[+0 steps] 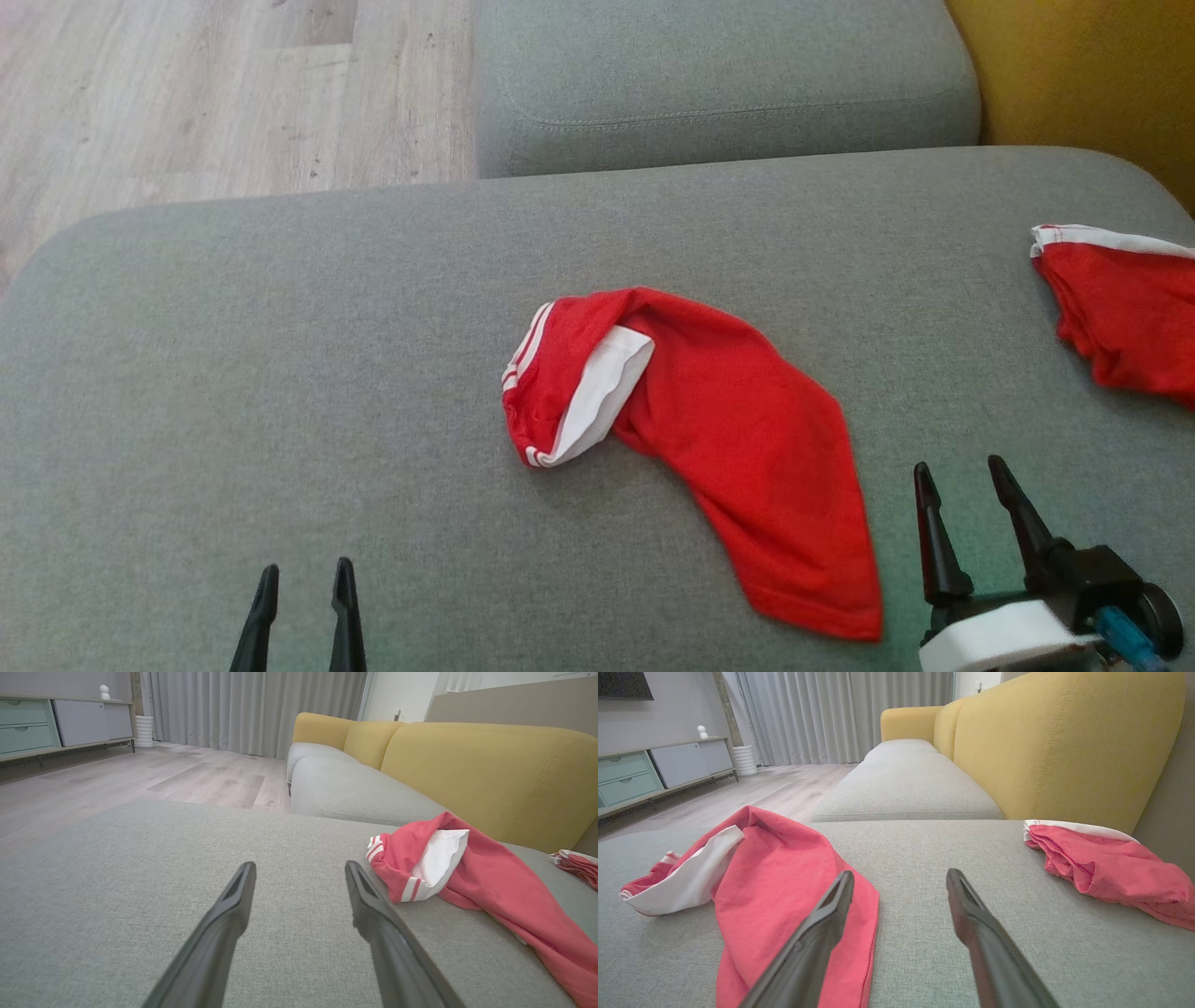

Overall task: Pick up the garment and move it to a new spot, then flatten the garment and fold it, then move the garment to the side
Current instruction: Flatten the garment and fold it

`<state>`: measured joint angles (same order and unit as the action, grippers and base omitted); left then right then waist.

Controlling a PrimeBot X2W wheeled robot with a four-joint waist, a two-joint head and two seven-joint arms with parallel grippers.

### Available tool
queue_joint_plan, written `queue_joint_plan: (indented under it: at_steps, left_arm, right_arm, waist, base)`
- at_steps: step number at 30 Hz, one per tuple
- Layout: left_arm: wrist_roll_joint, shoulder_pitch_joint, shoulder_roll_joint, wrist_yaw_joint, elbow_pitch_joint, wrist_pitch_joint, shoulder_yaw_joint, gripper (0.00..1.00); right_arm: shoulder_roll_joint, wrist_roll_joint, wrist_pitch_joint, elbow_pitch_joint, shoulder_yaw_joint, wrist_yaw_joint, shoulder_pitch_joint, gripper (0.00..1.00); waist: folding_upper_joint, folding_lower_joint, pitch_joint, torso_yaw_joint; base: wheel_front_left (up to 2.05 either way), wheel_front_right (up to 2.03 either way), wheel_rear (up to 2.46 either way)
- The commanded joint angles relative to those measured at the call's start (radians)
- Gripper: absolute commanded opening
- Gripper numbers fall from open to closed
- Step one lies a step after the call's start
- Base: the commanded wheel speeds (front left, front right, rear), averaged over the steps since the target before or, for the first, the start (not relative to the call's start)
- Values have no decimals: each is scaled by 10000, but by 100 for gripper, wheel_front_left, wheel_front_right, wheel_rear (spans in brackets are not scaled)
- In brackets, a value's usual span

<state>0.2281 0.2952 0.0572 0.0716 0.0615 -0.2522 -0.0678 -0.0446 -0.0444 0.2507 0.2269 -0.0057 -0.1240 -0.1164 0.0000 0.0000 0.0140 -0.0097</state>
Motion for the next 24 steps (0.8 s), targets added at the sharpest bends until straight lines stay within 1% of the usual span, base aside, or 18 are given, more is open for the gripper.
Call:
queue_joint_plan:
  at_steps: [1, 17, 20, 24]
  left_arm:
    - [75, -397, -69, 13, -245, -95, 251, 100]
    - [58, -481, -70, -29, -254, -95, 110, 100]
    - [110, -972, -70, -83, -345, -95, -222, 100]
    - [149, -1888, -70, -260, 116, -95, -771, 100]
  right_arm:
    - [-56, -48, 111, -249, 261, -67, 272, 100]
    - [-56, -84, 111, -239, 344, -67, 309, 100]
    - [-56, -63, 111, -241, 418, -67, 378, 100]
    - [-56, -35, 111, -265, 491, -67, 449, 100]
  waist:
    - [0, 0, -8, -3]
    - [0, 0, -109, -39]
    - [0, 0, -183, -149]
    - [0, 0, -270, -365]
  base:
    - [0, 0, 0]
    - [0, 0, 0]
    - [0, 0, 0]
    - [0, 0, 0]
